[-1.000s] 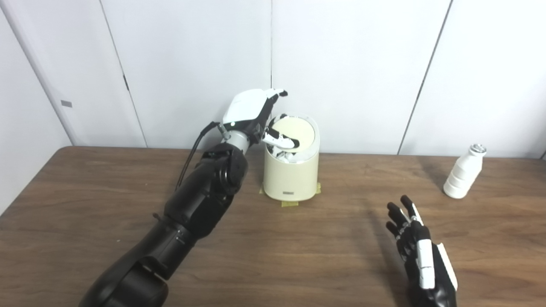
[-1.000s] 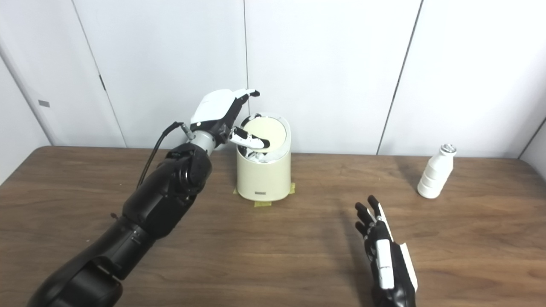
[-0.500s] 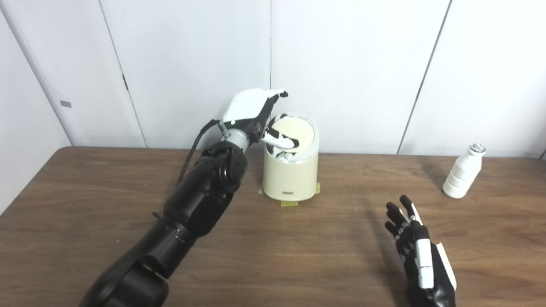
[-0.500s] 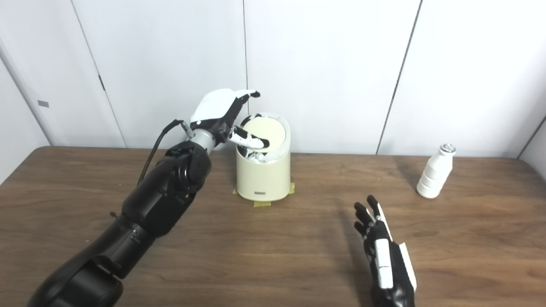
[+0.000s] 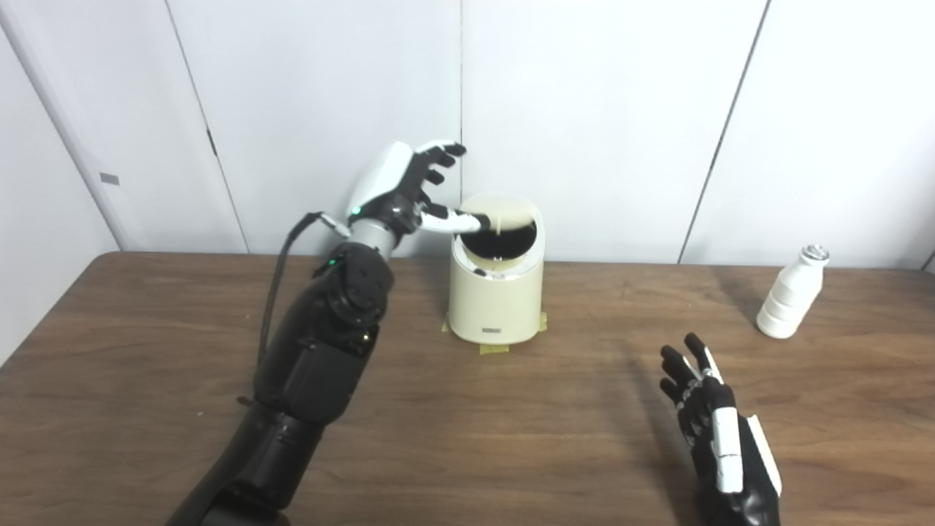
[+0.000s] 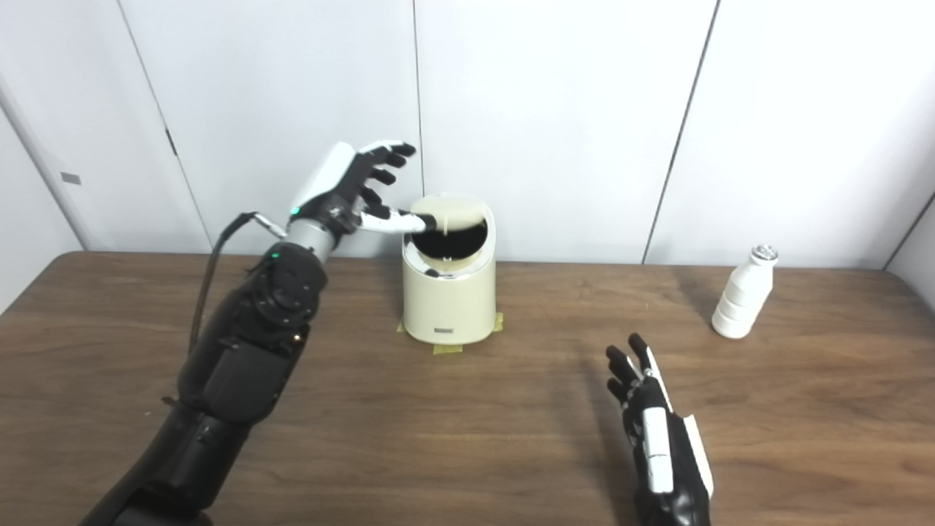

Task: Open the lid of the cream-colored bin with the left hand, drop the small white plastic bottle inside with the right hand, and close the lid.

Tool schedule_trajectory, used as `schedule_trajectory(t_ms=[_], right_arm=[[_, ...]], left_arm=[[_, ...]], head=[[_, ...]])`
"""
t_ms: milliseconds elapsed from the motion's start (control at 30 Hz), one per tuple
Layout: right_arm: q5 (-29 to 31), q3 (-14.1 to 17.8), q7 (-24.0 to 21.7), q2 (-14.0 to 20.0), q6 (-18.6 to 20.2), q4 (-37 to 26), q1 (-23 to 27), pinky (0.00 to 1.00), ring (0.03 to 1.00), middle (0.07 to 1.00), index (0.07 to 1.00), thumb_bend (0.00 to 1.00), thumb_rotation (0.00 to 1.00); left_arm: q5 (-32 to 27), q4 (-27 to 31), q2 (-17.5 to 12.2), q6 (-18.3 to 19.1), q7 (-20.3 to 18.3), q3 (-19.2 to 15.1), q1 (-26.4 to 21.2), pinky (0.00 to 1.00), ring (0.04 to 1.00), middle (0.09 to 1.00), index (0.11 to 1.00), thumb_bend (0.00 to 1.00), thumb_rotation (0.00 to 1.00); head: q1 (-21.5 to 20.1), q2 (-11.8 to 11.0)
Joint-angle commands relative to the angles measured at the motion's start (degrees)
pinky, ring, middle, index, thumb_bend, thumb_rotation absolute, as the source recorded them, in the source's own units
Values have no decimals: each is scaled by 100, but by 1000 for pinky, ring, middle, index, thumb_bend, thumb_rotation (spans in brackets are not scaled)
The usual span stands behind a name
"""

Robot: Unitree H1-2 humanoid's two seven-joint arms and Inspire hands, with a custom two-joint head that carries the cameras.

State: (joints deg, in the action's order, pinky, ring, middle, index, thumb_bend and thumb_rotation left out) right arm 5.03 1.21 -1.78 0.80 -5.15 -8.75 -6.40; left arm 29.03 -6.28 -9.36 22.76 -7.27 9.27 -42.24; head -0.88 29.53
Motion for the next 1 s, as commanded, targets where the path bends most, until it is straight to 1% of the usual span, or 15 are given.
schedule_trajectory(t_ms=[0,67,167,200,300,333,433,533,633,733,767,833,867,900,967], right_arm=[[72,-68,0,-159,9,251,-295,931,942,905,958,580,1000],[74,-67,-26,-136,-36,264,-293,925,943,908,962,574,1000],[59,-56,-22,-119,-13,258,-270,929,949,914,961,564,1000],[59,-48,-10,-124,10,252,-257,929,949,915,959,559,1000],[44,-27,32,-135,38,261,-194,932,943,914,953,546,977],[6,-31,48,-129,37,259,-172,922,937,916,955,534,969],[-85,-43,86,-115,15,235,-87,906,929,921,962,525,943],[-17,-20,98,-121,133,137,-7,896,921,923,962,538,875],[-123,-12,151,-96,214,22,64,873,911,926,974,535,823],[-315,11,237,-42,301,-118,108,796,884,914,973,566,742],[-283,31,222,-9,359,-182,115,775,876,911,977,573,710],[-364,55,258,41,448,-291,127,767,869,909,982,570,593],[-500,53,299,75,486,-339,135,745,854,901,977,574,531],[-625,56,334,103,501,-382,143,730,848,898,975,584,496],[-798,82,383,141,512,-432,163,740,848,895,970,567,349]], left_arm=[[-207,348,81,55,69,-172,-213,658,797,839,876,623,188],[-316,565,150,161,135,-315,-129,668,778,817,862,548,214],[-463,814,161,158,158,-454,52,678,768,797,841,454,222],[-502,897,135,185,126,-478,137,700,779,804,843,427,247],[-663,1056,9,190,28,-549,422,780,837,847,859,362,383],[-707,1075,-32,164,26,-574,505,767,833,848,859,350,439],[-941,1178,-52,141,109,-779,798,736,815,837,851,341,509],[-1222,1371,-45,23,107,-945,1210,781,834,848,869,346,561],[-1492,1539,-73,-277,94,-1030,1680,806,856,867,889,353,591],[-1607,1677,-79,-601,191,-1084,2123,783,836,861,889,350,599],[-1638,1753,-80,-654,210,-1105,2284,773,827,855,887,342,612],[-1765,1880,-52,-667,214,-1186,2543,785,832,857,889,349,668],[-1832,1939,-47,-649,205,-1227,2665,810,842,866,894,371,705],[-1924,1982,-45,-664,186,-1272,2780,828,848,872,897,380,727],[-2138,2040,-21,-701,162,-1379,2973,861,864,882,901,381,742]], head=[[3,15],[9,21],[43,24],[53,24],[41,30],[35,30],[20,31],[-2,38],[-55,36],[-73,48],[-86,40],[-95,47],[-105,45],[-105,45],[-119,47]])
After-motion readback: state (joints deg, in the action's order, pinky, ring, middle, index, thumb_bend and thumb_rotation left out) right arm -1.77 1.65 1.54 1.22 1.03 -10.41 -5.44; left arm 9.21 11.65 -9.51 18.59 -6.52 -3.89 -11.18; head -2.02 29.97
